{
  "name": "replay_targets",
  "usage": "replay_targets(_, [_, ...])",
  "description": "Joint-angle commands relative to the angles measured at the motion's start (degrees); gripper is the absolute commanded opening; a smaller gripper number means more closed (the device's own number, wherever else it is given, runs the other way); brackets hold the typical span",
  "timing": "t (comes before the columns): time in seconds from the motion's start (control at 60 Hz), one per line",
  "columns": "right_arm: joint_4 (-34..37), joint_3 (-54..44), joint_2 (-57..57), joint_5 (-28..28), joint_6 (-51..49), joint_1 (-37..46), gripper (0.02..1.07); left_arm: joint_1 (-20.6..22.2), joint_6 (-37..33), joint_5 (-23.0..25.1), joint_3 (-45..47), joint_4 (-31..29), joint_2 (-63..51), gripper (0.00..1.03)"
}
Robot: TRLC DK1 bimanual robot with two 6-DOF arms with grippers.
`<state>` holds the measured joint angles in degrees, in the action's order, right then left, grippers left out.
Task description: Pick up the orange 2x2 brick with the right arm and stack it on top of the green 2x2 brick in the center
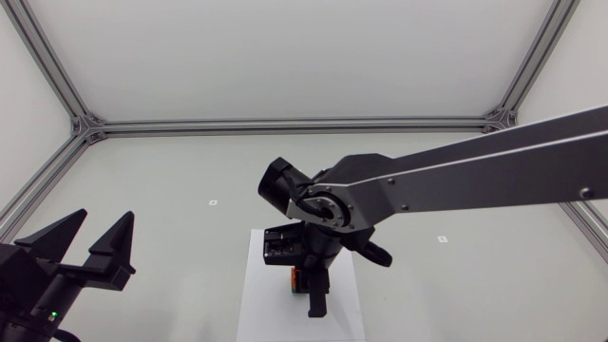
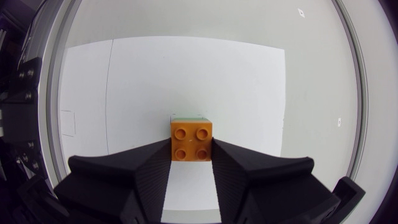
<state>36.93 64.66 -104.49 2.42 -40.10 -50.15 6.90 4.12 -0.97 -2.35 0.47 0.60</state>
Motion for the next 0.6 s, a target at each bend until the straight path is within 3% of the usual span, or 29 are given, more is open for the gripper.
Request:
replay_targets(0.0, [-0.9, -1.9, -5.8, -1.9, 0.8, 0.7, 0.28, 0.3, 1.2, -0.2, 2.3, -0.6, 0.1, 0.99])
replay_targets(0.45, [-0.2, -2.1, -4.3, -2.1, 1.5, -0.1, 0.29, 0.3, 1.2, -0.2, 2.3, -0.6, 0.1, 0.99])
replay_targets(0.583, [-0.2, -2.1, -3.6, -1.9, 1.5, -0.1, 0.43, 0.3, 1.1, -0.2, 2.3, -0.6, 0.1, 0.99])
